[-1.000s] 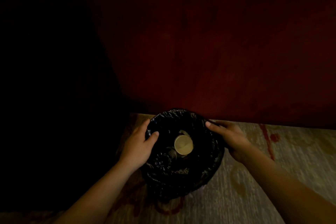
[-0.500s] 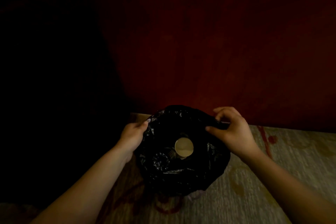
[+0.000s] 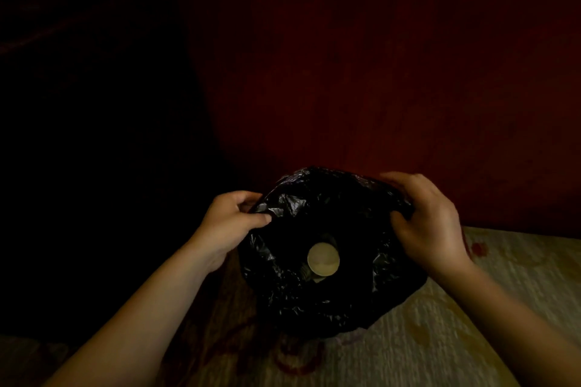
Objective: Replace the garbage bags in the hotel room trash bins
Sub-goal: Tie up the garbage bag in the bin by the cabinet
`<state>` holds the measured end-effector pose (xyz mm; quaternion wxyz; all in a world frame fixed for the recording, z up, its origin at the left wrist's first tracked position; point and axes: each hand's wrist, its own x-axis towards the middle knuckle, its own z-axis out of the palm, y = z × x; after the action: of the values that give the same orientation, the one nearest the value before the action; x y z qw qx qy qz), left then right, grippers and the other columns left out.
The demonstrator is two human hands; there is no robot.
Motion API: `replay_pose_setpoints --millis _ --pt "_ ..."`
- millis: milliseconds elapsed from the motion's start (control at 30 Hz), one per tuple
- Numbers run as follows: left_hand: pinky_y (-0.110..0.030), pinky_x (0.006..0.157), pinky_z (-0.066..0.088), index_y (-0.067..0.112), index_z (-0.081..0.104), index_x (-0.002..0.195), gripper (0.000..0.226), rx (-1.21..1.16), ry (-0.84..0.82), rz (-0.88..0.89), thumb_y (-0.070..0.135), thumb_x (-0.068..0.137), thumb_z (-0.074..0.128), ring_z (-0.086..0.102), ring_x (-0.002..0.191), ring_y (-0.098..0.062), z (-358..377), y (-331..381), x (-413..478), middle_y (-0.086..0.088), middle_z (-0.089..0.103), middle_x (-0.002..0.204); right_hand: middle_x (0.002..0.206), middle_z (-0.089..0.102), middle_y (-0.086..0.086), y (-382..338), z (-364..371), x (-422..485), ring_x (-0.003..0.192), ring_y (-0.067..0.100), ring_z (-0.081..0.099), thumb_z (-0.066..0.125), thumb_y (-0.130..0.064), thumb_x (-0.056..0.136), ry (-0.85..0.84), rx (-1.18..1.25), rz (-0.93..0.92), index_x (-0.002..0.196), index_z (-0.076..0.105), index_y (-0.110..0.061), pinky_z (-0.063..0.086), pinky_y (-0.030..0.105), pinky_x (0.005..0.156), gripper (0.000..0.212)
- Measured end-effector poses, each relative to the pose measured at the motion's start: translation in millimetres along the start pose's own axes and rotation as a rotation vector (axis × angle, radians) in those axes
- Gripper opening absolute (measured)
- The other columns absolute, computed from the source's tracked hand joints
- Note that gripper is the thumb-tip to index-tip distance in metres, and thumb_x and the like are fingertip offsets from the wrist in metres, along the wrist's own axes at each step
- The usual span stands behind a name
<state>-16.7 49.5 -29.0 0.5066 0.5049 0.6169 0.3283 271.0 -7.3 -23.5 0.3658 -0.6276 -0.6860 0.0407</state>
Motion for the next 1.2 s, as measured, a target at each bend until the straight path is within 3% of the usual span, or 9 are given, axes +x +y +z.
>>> replay_pose_setpoints --millis 100,333,467,600,733,867,967,1067,1200 --pt "-0.035 0.084 0.058 0.013 0.075 0.103 0.016 0.112 0.057 0.108 0.009 0.088 0.072 0.073 0.09 -0.019 -12.1 3.5 -1.9 -0.006 0.076 0.098 0.103 0.056 -0.001 -2.9 -14.0 4.1 0.081 0.017 0.058 0.072 0.008 0.077 -0.004 -0.086 -0.032 0.127 0.062 -0.014 0.054 0.034 0.062 0.055" --pt "-0.025 0.076 0.049 0.022 0.068 0.119 0.034 0.057 0.161 0.144 0.015 0.086 0.075 0.064 0.087 -0.014 -27.9 0.5 -20.1 -0.001 0.063 0.105 0.157 0.034 -0.01 -4.0 -46.1 10.8 0.145 0.018 0.034 0.081 -0.046 0.068 -0.653 0.28 0.53 0.154 0.027 -0.034 0.039 0.046 0.113 0.102" --pt "-0.03 0.079 0.055 0.02 0.043 0.145 0.068 0.195 -0.027 -0.095 0.02 0.086 0.076 0.065 0.102 -0.019 -39.3 -20.2 -37.2 -0.007 0.058 0.123 0.152 0.037 -0.012 3.7 -55.0 -7.5 0.138 0.018 0.043 0.083 -0.026 0.078 -0.835 0.272 0.538 0.152 0.028 -0.035 0.047 0.043 0.106 0.093" --pt "-0.04 0.077 0.062 0.01 0.038 0.147 0.063 0.15 -0.07 -0.209 0.01 0.092 0.068 0.066 0.1 -0.03 -40.0 -33.9 -47.7 -0.017 0.06 0.118 0.11 0.062 -0.006 -2.8 -45.9 -22.3 0.087 0.015 0.069 0.074 -0.006 0.086 -0.612 0.233 0.56 0.133 0.052 -0.031 0.06 0.043 0.078 0.058" --pt "-0.04 0.062 0.063 0.004 0.052 0.133 0.035 -0.125 0.055 -0.203 0.004 0.098 0.055 0.071 0.085 -0.037 -34.9 -24.0 -48.9 -0.024 0.064 0.112 0.107 0.056 -0.009 -13.2 -51.3 -17.9 0.071 0.026 0.069 0.073 -0.008 0.088 -0.307 0.324 0.675 0.125 0.052 -0.031 0.056 0.034 0.053 0.049" --pt "-0.029 0.05 0.057 0.006 0.057 0.128 0.029 -0.514 0.153 -0.199 0.005 0.099 0.053 0.066 0.073 -0.025 -25.8 -4.9 -54.2 -0.018 0.066 0.115 0.12 0.061 0.005 -23.5 -57.2 -17.7 0.097 0.025 0.07 0.074 -0.007 0.087 0.024 0.784 0.76 0.126 0.059 -0.021 0.062 0.042 0.073 0.044" --pt "-0.037 0.071 0.059 0.011 0.051 0.135 0.041 -0.697 0.154 -0.242 0.012 0.095 0.061 0.067 0.093 -0.027 -14.7 -8.8 -68.4 -0.014 0.064 0.12 0.125 0.059 -0.001 -32.0 -54.5 -25.7 0.097 0.019 0.072 0.072 -0.004 0.088 -0.042 0.867 0.737 0.128 0.059 -0.021 0.061 0.037 0.078 0.046" --pt "-0.048 0.099 0.049 0.021 0.038 0.147 0.079 -0.506 0.042 -0.287 0.03 0.079 0.076 0.059 0.118 -0.026 2.2 -21.5 -102.9 -0.004 0.059 0.132 0.117 0.059 0.003 -35.2 -50.8 -26.9 0.093 0.02 0.071 0.068 0.001 0.089 0.019 0.853 0.762 0.125 0.06 -0.015 0.058 0.03 0.07 0.04" --pt "-0.048 0.093 0.055 0.016 0.028 0.152 0.101 -0.499 -0.09 -0.58 0.028 0.069 0.084 0.066 0.107 -0.033 42.8 -35.4 -140.6 -0.014 0.063 0.121 0.101 0.058 0.008 -37.8 -44.7 -27.4 0.097 0.029 0.067 0.063 0.005 0.091 0.038 0.968 0.862 0.125 0.058 -0.006 0.058 0.039 0.077 0.036"
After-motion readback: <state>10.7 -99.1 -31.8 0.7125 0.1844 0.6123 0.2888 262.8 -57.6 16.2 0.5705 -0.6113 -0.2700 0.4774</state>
